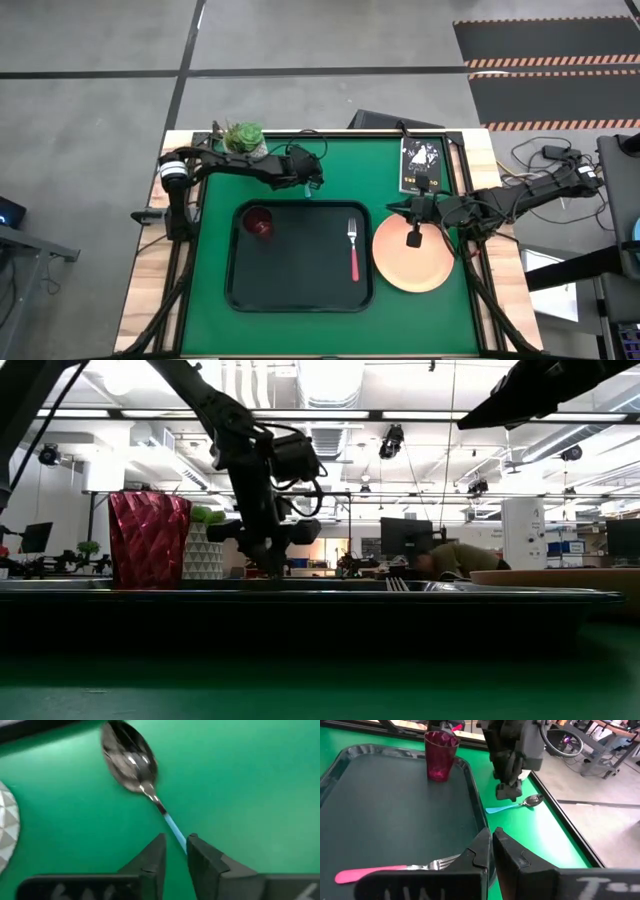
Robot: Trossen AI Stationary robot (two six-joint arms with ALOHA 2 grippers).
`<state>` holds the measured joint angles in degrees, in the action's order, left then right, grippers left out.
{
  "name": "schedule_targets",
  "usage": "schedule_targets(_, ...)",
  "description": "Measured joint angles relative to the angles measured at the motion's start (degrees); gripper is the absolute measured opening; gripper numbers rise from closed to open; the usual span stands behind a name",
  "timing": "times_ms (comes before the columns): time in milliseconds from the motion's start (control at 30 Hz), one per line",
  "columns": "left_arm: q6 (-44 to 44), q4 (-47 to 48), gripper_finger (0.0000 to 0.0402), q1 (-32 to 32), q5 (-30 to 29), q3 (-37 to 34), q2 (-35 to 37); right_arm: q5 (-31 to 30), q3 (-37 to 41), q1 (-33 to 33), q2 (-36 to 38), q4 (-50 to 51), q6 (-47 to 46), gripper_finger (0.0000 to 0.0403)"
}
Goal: Pick and place plate/cup/fork/spoon on tray
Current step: Put the light blue spoon on the black tray to the left of the pink fork
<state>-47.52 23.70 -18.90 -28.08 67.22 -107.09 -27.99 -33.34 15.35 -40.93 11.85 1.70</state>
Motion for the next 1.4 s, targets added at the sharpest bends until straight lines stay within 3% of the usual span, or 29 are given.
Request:
schedule_targets(200,-0.18,-3.64,0.0119,-0.26,-4.01,-0.18,-0.13,0.07,0.00,0.00,0.07,-0.06,1.34,0.0009)
schedule_targets(400,-0.14,-5.96,0.0128,-0.39,-4.02,-0.30,-1.69,0.12,0.02,0.00,0.34,-0.12,2.02,0.0009)
schedule_targets(900,-0.38,-7.10,0.0098,-0.65,-4.72,-0.35,-6.01,0.12,0.02,0.00,0.57,0.29,1.94,0.0009)
schedule_targets(1233,-1.76,-7.21,0.0012,-0.65,-4.59,-0.35,-6.07,0.09,0.02,0.00,0.57,0.37,1.94,0.0009)
schedule_targets(1400,-1.82,-8.53,0.0008,-0.65,-4.56,-0.42,-6.13,0.09,0.02,0.00,0.57,0.50,1.94,0.0009)
